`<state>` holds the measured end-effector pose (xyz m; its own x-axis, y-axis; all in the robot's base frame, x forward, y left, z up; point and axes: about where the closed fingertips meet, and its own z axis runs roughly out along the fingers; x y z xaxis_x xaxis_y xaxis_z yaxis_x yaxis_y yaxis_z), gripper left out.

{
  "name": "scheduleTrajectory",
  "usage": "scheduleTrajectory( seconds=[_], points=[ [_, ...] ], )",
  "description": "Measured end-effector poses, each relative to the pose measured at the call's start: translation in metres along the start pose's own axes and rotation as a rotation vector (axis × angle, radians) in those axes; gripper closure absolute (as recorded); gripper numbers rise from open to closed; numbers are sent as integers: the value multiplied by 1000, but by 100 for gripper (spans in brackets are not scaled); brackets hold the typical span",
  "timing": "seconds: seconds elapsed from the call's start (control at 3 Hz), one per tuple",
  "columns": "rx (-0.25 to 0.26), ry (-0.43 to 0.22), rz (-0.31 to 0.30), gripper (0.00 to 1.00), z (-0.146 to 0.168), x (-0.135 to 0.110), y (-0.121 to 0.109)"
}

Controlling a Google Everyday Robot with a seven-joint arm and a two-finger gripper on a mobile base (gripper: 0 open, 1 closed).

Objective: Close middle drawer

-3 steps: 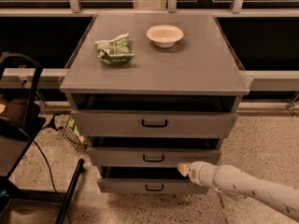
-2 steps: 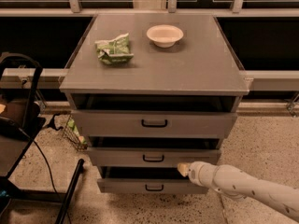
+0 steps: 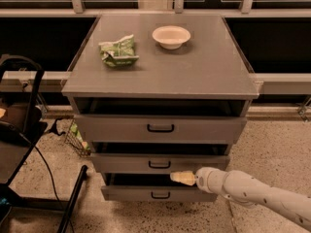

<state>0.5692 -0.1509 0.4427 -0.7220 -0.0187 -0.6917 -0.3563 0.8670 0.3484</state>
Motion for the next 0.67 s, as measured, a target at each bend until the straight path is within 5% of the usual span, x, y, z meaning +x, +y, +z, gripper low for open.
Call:
scheduleTrajectory(
  seconds=[0.67],
  points=[
    [-66,90,-209,0,-36,-2,-17]
  ],
)
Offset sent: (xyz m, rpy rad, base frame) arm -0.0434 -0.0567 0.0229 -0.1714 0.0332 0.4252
